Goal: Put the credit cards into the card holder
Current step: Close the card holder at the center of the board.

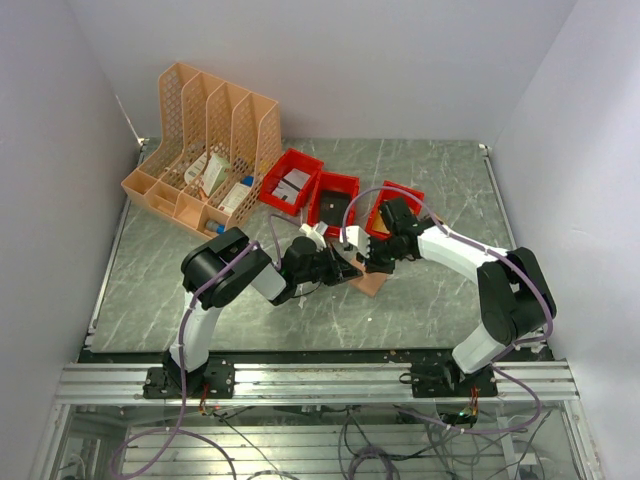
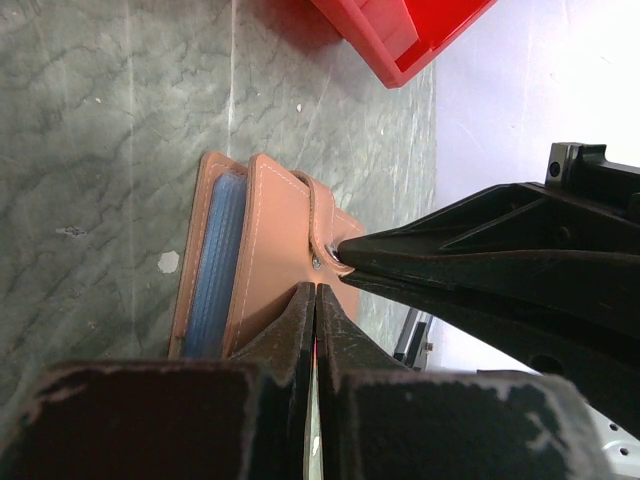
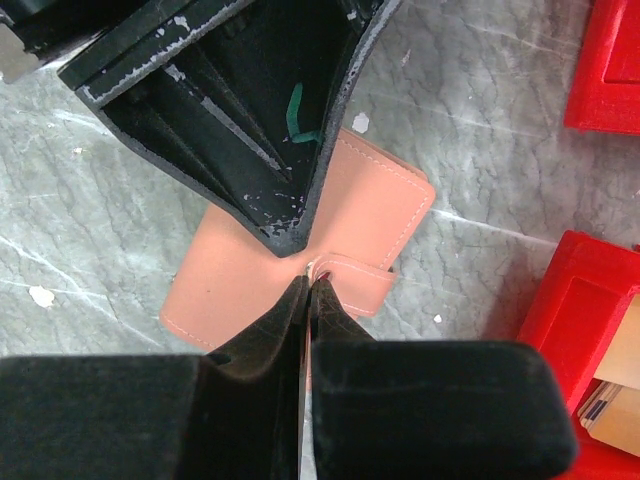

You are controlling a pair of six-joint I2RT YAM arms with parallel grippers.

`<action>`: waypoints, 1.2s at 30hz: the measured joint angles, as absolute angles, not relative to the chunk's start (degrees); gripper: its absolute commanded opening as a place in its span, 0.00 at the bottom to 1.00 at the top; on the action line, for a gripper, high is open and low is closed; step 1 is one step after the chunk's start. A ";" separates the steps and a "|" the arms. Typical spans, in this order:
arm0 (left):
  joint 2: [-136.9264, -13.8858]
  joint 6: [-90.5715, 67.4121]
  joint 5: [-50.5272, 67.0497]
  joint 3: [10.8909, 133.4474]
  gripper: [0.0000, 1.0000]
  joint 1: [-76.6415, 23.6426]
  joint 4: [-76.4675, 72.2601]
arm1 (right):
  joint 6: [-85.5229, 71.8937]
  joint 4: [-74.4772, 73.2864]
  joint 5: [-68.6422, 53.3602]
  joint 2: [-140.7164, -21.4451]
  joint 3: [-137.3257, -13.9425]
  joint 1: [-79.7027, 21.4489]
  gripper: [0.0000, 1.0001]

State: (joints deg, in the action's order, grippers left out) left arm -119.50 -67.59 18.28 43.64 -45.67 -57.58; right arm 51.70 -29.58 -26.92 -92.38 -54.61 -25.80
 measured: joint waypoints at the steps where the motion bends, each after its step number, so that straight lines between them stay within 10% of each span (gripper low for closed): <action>1: -119.50 -67.61 18.28 43.53 0.07 -45.67 -57.67 | 51.70 -29.54 -26.79 -92.38 -54.61 -25.91 0.00; 36: -120.27 -68.66 18.94 42.74 0.07 -45.32 -60.01 | 54.33 -26.76 -13.32 -90.72 -52.03 -34.26 0.00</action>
State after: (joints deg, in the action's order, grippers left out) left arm -120.27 -68.66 18.94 42.74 -45.32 -60.01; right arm 54.33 -26.76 -13.32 -90.72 -52.03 -34.26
